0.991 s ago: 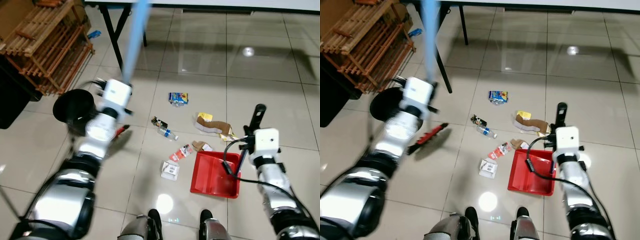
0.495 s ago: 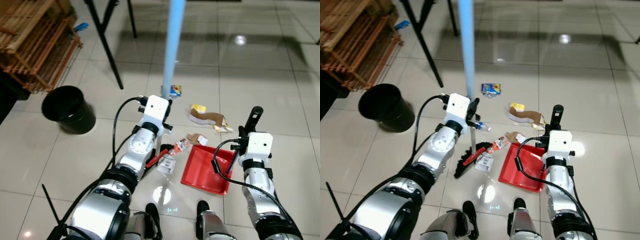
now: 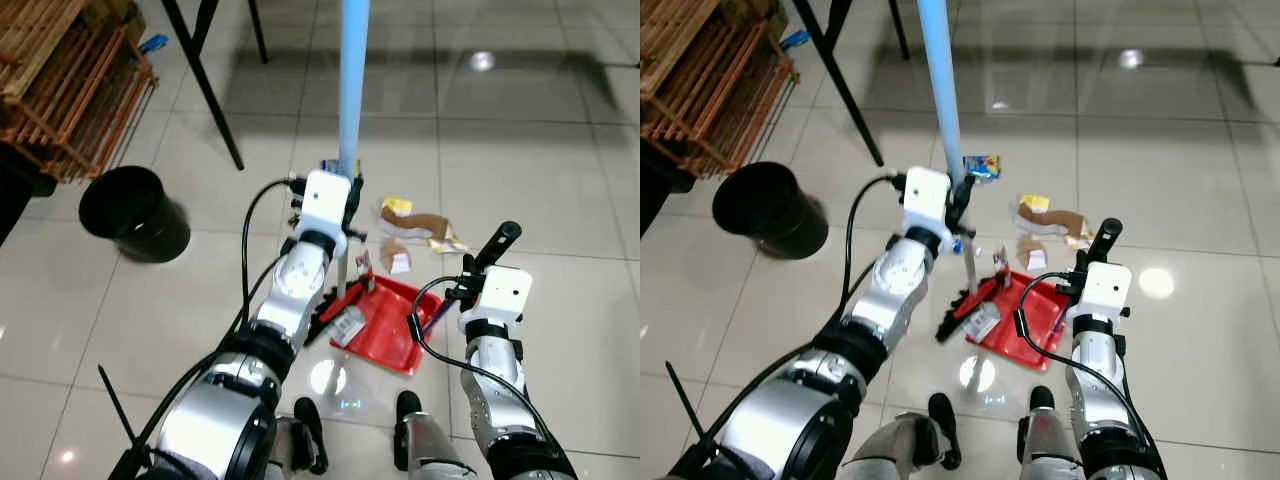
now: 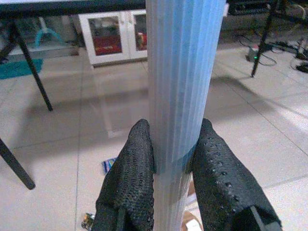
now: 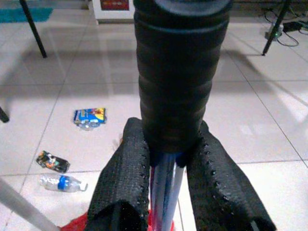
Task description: Sweep floor
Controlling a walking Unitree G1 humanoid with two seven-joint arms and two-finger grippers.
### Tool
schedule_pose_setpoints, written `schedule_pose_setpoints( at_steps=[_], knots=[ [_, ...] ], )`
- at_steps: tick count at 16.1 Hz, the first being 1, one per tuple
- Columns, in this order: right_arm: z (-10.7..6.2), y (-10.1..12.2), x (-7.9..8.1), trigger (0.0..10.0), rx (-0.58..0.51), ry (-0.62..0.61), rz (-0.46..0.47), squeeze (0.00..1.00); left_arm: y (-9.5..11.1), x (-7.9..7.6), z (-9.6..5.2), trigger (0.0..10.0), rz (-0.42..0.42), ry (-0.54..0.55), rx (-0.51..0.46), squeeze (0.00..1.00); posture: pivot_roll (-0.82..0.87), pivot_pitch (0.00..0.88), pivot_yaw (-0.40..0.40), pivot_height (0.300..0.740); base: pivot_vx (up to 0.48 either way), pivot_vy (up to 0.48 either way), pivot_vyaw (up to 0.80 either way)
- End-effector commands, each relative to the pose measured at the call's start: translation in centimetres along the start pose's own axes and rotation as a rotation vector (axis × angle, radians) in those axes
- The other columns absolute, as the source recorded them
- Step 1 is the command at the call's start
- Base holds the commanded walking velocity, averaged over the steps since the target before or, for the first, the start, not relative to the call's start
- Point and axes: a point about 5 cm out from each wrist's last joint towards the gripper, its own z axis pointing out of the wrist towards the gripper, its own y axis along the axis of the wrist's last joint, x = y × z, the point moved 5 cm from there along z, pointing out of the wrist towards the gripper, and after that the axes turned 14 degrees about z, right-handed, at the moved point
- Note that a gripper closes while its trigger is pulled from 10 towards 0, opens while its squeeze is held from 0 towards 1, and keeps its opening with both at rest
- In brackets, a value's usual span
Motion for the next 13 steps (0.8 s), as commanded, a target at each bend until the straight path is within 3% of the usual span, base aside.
schedule_pose_setpoints(
  at_steps=[1,4,7,11,13],
  knots=[
    [-1.4,-2.5,0.0,10.0,0.102,-0.001,0.007,0.0,3.8,-2.2,1.0,10.0,-0.079,-0.006,-0.111,0.0,-0.11,0.394,0.151,0.74,0.0,0.0,0.0],
    [-1.6,-2.8,0.3,10.0,0.117,0.007,0.018,0.0,6.7,-0.5,2.0,10.0,-0.148,0.056,-0.187,0.0,-0.11,0.391,0.147,0.74,0.0,0.0,0.0],
    [-1.4,-3.0,1.1,10.0,0.129,0.022,0.03,0.0,11.3,2.8,3.0,10.0,-0.215,0.146,-0.313,0.0,-0.09,0.376,0.149,0.74,0.0,0.0,0.0],
    [-1.1,-3.2,1.6,10.0,0.141,0.028,0.053,0.0,13.8,4.9,3.1,10.0,-0.27,0.179,-0.377,0.0,-0.08,0.357,0.152,0.74,0.0,0.0,0.0],
    [-1.0,-3.1,1.8,10.0,0.142,0.034,0.053,0.0,15.1,5.3,2.9,10.0,-0.185,0.095,-0.418,0.0,-0.06,0.354,0.16,0.74,0.0,0.0,0.0]
  ],
)
